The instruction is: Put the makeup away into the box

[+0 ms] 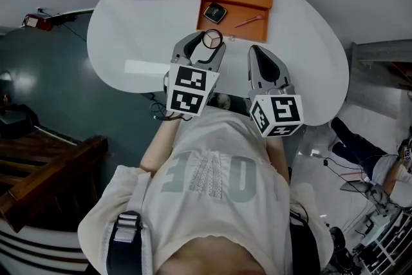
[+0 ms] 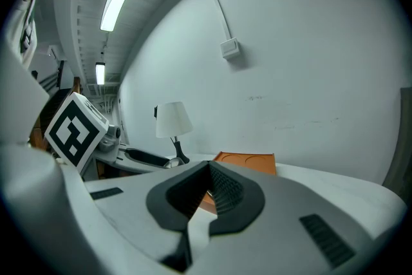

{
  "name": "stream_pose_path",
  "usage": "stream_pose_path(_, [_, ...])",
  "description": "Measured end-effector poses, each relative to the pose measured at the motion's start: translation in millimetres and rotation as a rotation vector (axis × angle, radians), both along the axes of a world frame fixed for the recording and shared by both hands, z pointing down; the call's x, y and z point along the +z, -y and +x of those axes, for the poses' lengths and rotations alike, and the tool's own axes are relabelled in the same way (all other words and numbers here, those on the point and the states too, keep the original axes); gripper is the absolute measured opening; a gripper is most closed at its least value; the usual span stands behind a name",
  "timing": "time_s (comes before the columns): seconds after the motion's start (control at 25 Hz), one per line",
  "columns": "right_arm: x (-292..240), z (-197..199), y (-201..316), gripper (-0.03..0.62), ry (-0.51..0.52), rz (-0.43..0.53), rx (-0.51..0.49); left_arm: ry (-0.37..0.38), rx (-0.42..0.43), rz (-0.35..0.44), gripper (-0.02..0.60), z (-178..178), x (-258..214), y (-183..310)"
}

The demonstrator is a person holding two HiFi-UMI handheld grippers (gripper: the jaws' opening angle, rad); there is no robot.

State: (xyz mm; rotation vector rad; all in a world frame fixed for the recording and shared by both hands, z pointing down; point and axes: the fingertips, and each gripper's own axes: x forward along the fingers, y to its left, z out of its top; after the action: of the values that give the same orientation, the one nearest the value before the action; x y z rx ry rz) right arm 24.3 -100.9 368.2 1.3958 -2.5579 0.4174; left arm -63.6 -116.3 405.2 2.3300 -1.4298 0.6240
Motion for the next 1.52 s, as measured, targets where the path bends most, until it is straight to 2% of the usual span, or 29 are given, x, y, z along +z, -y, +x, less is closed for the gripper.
stream_pose_path(0.16, [3,7,1,-0.003,0.002,-0.005,0.014,0.019,0.011,-0.016,0.221,5,7,5])
stream_pose_path(0.28, [6,12,2,-0.003,0.008,-0.021,0.029,0.059,0.037,-0.047,0.221,15,27,30])
stream_pose_path(0.6, [14,23,-3,-0.003,0.019,-0.050,0.105,0.174,0.127,-0.240,0.221,49,109,110])
stream_pose_path(0.96, [22,56,1,-0.003,0.010,-0.077,0.217,0.189,0.167,-0.369,0.221,73,149,147])
stream_pose_path(1.16, [26,62,2,-0.003,-0.001,-0.091,0.237,0.193,0.166,-0.411,0.221,74,168,152])
stream_pose_path(1.36, [27,64,1,-0.003,-0.015,-0.090,0.243,0.175,0.172,-0.402,0.222,80,167,157])
stream_pose_path(1.52, [27,61,2,-0.003,-0.012,-0.089,0.243,0.189,0.171,-0.403,0.222,78,172,155])
